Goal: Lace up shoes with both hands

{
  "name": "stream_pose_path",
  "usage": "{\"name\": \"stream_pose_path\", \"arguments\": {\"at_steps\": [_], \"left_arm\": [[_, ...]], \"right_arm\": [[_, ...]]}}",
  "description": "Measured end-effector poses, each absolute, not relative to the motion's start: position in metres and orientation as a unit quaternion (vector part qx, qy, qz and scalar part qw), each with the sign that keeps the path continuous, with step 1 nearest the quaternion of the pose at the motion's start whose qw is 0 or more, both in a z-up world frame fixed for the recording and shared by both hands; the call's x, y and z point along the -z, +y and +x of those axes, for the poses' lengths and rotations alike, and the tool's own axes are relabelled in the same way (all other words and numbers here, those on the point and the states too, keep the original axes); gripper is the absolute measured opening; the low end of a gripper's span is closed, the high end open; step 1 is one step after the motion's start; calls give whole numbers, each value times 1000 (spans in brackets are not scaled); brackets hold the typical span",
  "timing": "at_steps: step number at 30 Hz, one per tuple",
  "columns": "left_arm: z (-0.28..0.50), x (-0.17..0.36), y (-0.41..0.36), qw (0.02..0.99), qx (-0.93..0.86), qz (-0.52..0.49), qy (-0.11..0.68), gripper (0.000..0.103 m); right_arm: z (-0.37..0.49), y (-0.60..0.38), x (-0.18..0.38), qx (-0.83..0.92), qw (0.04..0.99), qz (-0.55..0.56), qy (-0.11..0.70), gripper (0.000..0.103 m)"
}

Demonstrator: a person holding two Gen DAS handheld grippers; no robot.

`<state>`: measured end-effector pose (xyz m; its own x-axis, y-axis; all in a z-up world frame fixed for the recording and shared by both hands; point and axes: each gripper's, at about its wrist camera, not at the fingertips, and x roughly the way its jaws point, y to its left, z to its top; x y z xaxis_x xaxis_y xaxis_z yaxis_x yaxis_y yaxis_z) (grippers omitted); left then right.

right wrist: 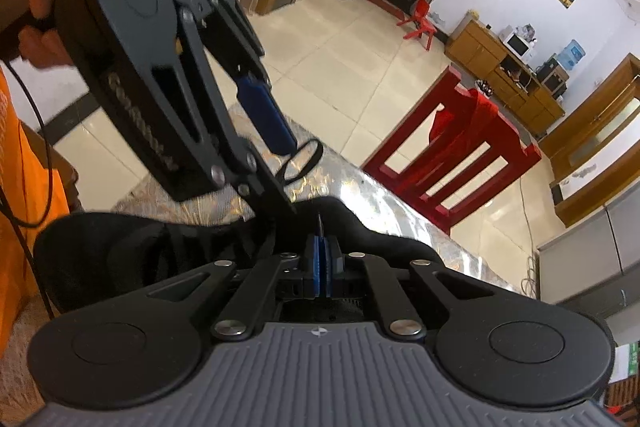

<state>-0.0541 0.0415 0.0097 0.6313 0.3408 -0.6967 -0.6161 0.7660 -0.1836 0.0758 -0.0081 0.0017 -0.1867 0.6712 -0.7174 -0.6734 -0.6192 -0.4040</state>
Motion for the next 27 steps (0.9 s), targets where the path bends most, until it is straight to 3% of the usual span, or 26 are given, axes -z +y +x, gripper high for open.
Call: {"name": "stream_pose_path", "arguments": {"at_steps": [6,12,14,16,19,22,27], "left_arm": [[-56,-9,41,879,-267,-207,335,47],[-74,-23,41,886,-273,-196,319,45],[-81,-29,42,888,-277,-194,311,45],[-83,-30,44,888,-283,-188,310,45],[-83,-28,46,886,-287,-188,311,45],[-83,-29,45,887,-285,-193,309,45],[-83,-29,46,888,-279,-199,306,45]], "right_arm": [[73,-7,-3,-773,440,-457,-5,3],[81,-13,-16,-761,454,-463,-2,23],[85,-14,-20,-759,452,-468,4,35],[86,-12,-19,-756,447,-478,18,35],[86,-6,-15,-751,446,-485,41,29],[85,-1,-11,-751,450,-480,54,5],[82,1,-13,-765,449,-457,55,2]]}}
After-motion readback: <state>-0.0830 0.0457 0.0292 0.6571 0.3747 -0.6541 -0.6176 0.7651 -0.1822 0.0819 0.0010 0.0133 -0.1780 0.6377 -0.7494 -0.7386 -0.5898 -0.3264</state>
